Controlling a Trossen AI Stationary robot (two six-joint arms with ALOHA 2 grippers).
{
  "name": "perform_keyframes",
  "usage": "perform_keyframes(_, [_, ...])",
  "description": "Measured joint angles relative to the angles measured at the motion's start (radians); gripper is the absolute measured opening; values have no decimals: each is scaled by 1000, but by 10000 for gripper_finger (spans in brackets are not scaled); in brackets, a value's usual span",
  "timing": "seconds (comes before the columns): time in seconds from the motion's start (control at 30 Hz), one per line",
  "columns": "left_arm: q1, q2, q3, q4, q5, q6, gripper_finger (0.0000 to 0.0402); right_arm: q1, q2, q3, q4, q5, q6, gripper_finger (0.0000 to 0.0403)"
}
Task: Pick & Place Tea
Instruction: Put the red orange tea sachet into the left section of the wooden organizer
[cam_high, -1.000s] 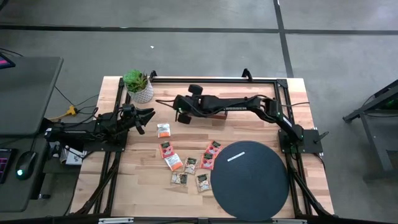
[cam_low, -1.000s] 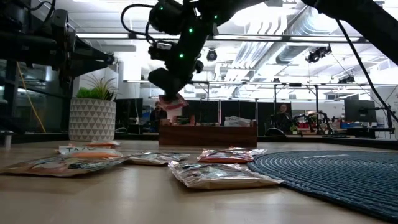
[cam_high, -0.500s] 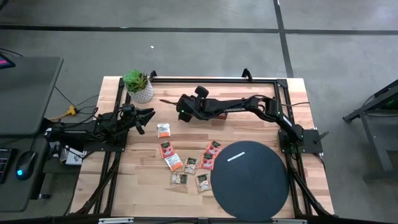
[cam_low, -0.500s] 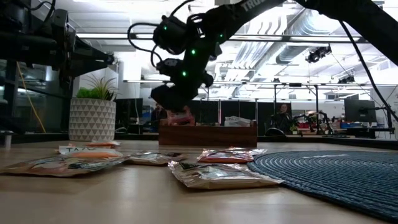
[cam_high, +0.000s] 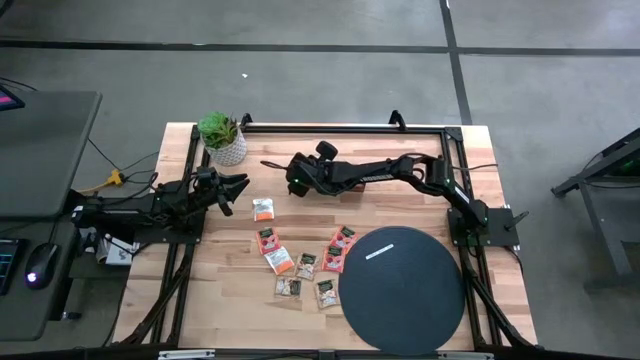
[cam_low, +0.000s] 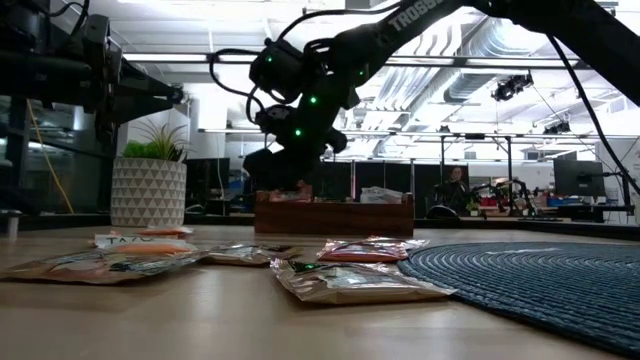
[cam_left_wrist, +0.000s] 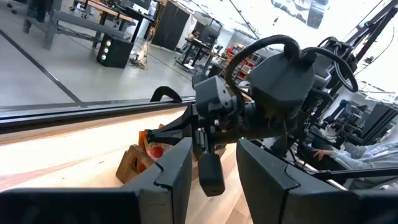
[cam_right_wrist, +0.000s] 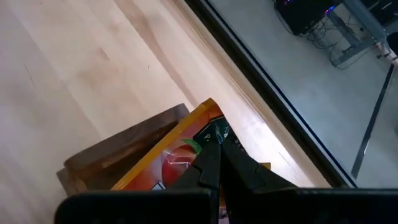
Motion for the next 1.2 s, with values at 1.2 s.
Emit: perform_keyframes(1.2, [0,0,0,0,0,0,123,-20,0,0,50,-123,-70,95])
